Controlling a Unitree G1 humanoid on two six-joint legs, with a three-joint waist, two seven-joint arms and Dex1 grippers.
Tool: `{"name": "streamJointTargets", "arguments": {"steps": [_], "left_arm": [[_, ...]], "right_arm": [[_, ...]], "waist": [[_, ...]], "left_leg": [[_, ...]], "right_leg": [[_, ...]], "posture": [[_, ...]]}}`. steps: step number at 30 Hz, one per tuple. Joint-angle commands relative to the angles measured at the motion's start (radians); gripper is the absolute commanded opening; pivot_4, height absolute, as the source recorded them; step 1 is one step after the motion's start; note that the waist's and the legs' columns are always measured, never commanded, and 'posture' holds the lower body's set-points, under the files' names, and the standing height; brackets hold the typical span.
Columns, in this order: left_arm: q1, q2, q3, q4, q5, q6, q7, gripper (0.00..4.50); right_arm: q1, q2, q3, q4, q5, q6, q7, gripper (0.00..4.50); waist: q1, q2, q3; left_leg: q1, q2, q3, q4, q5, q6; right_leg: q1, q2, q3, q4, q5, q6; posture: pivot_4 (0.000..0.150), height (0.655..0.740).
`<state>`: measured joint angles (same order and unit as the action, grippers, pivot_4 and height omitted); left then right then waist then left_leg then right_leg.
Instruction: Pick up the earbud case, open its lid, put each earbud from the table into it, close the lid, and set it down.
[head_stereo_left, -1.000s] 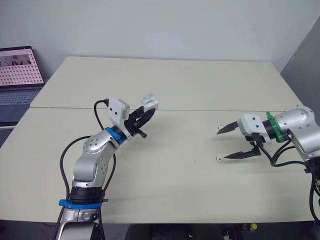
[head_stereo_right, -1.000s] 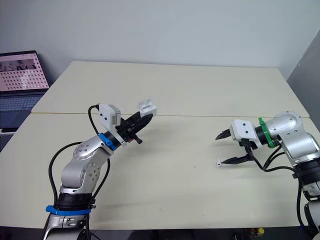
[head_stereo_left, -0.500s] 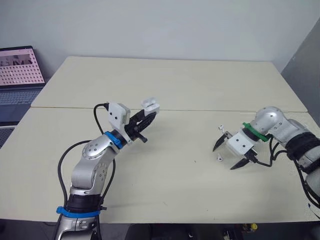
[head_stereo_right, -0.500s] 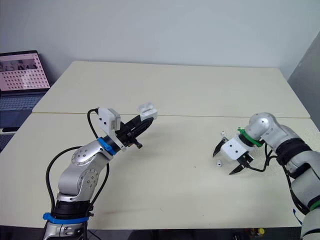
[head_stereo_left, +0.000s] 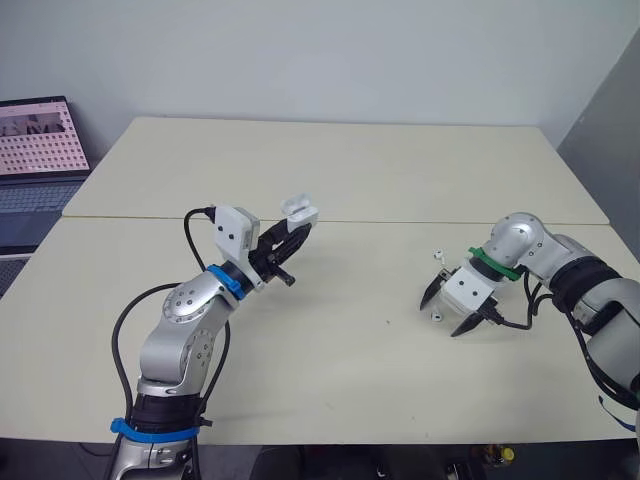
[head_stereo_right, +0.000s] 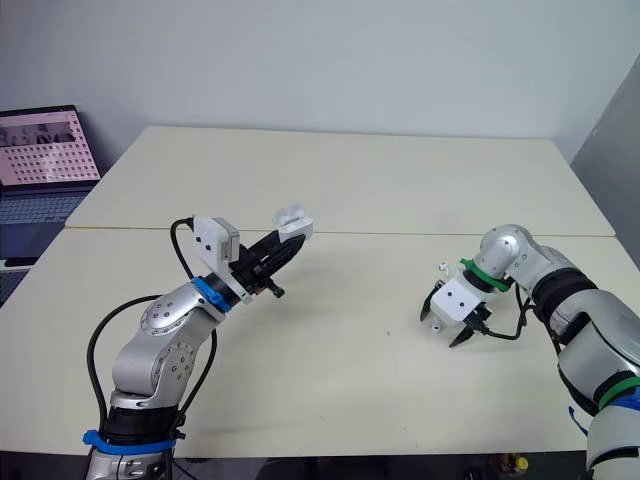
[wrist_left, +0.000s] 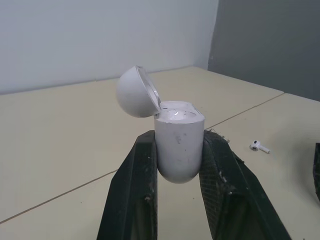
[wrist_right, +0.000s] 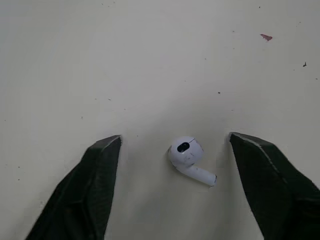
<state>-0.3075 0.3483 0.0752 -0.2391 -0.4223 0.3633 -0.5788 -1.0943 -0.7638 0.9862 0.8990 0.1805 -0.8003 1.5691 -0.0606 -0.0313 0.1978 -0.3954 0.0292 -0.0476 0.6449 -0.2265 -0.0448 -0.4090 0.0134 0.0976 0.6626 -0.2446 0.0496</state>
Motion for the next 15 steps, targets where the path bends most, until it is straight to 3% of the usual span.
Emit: {"name": "streamJointTargets", "arguments": {"steps": [1, 13, 15], "left_arm": [[-0.012, -0.002, -0.003, -0.045, -0.012, -0.011, 0.000, 0.76], [-0.037, -0.009, -0.021, -0.017, -0.009, -0.019, -0.009, 0.76], [-0.037, -0.008, -0.022, -0.017, -0.010, -0.019, -0.010, 0.76]], "right_arm": [[-0.025, 0.018, -0.002, 0.021, 0.001, -0.024, 0.045, 3.30], [-0.048, 0.040, -0.006, 0.051, -0.006, -0.040, 0.045, 3.30], [-0.045, 0.039, -0.006, 0.057, -0.013, -0.043, 0.045, 2.93]], "waist": [[0.000, 0.000, 0.000], [0.001, 0.000, 0.000], [0.001, 0.000, 0.000]], "left_leg": [[0.001, 0.000, 0.000, 0.000, 0.000, 0.000], [0.000, 0.000, -0.001, 0.000, 0.000, 0.000], [0.000, 0.000, -0.001, 0.000, 0.000, 0.000]], "right_leg": [[0.000, 0.000, 0.000, 0.000, 0.000, 0.000], [0.000, 0.001, 0.000, 0.000, 0.000, -0.001], [0.000, 0.001, 0.000, 0.000, 0.000, -0.001]], "posture": [[0.150, 0.7400], [0.150, 0.7400], [0.150, 0.7400]]}}
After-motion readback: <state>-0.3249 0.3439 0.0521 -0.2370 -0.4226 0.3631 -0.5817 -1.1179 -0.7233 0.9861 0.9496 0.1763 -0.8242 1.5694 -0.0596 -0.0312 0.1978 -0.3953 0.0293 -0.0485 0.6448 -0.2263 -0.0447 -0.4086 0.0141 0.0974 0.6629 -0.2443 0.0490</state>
